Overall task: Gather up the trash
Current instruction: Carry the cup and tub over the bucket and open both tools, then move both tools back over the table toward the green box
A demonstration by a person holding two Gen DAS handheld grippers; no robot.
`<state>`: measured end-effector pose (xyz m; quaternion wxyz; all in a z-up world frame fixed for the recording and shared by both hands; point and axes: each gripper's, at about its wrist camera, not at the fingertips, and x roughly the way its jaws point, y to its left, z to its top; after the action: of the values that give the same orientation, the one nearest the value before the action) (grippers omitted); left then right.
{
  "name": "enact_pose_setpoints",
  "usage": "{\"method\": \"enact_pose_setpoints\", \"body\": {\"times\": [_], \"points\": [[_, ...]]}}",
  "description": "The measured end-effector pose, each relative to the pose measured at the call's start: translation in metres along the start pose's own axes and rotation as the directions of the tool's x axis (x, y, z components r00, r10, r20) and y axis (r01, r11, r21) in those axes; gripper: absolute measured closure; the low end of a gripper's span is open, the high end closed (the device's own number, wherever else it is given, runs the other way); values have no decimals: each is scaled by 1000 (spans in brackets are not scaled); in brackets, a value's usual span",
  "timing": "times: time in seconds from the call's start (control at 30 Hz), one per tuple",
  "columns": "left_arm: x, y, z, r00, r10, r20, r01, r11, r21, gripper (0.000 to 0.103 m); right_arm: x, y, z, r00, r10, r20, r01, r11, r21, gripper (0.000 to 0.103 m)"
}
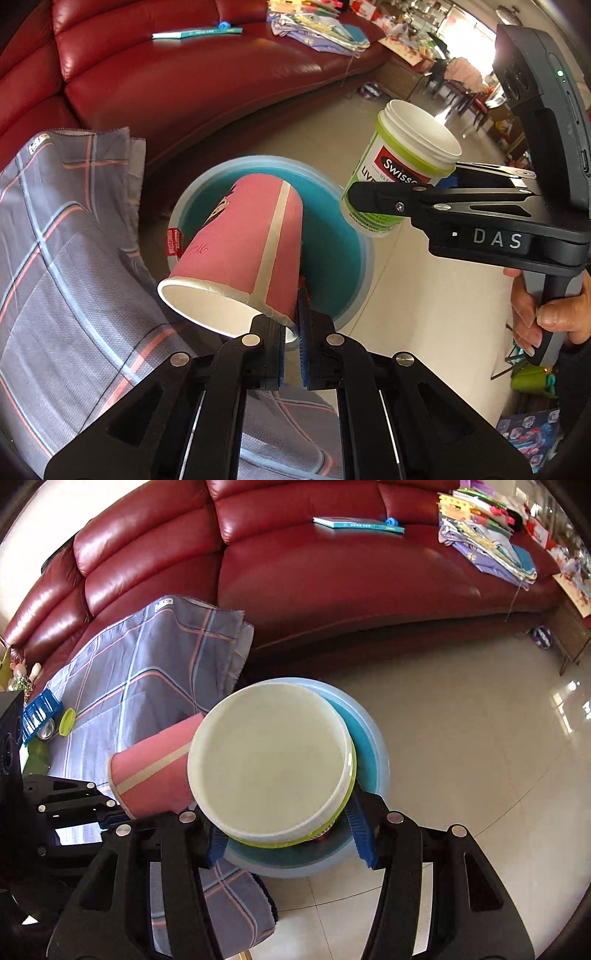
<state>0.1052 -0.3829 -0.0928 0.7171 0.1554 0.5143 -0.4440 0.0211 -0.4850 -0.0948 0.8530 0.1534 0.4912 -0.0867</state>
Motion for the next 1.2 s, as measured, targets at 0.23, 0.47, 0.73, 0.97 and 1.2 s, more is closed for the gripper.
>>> {"method": "enact_pose_setpoints", "body": {"times": [0.23,0.47,0.73,0.97,1.2], "points": [[-2,2,2,995,83,54,-82,996,-17,31,11,-5,-2,1000,3,-21,-3,1000,11,51],[-16,14,-7,990,118,71,-114,992,-53,16,22,1,-3,999,4,-48,-4,1000,1,51],[-29,30,-14,988,130,84,-122,988,-91,8,28,14,-2,998,-14,-66,12,1000,-22,30],[-38,39,-20,987,131,89,-121,986,-118,6,27,22,0,996,-26,-81,25,1000,-15,16],[-51,52,-30,985,139,102,-123,980,-156,5,21,34,0,996,-39,-82,37,999,-27,16]]}}
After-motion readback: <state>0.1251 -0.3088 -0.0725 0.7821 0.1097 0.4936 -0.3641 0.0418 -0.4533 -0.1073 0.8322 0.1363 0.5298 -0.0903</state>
